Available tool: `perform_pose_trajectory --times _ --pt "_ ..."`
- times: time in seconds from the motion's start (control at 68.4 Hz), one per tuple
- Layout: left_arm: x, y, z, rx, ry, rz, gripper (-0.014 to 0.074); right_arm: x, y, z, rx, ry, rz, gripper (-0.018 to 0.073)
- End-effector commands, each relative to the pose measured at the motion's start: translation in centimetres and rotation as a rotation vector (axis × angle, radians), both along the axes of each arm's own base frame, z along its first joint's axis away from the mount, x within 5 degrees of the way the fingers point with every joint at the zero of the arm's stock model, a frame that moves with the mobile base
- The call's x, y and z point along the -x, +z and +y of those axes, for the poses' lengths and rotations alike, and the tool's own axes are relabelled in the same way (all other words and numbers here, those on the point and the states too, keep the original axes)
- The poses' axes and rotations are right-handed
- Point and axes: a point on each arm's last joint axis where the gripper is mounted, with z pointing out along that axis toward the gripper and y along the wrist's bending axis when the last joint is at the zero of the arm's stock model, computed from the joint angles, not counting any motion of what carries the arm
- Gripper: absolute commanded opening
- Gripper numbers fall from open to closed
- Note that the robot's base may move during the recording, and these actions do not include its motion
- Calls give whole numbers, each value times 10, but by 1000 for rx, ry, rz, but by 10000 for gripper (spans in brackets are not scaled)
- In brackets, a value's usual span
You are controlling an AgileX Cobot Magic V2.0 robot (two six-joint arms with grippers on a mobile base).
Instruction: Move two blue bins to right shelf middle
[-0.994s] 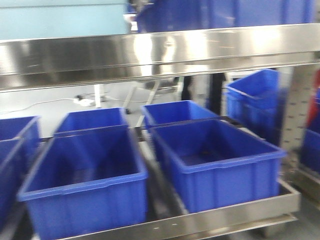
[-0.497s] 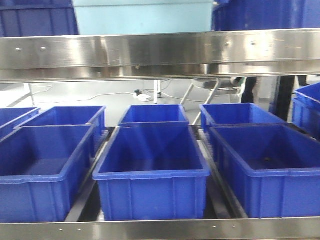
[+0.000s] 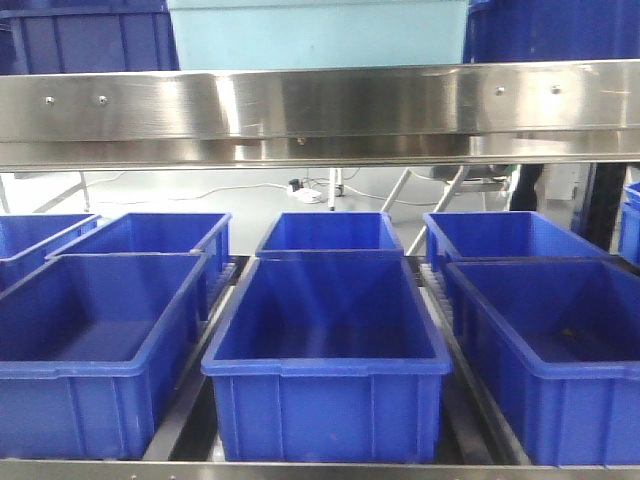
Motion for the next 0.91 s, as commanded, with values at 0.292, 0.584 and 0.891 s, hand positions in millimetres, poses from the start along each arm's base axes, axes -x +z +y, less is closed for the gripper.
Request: perform_pose_trajectory --times 0.292,0.584,0.891 --pt "9 18 4 99 -12 -89 -111 5 6 -5 33 -2 -36 -153" --pt "9 18 4 99 -12 -89 -111 5 6 -5 33 -2 -36 -153" --pt "9 18 4 99 -12 -89 -111 5 6 -5 33 -2 -36 -153"
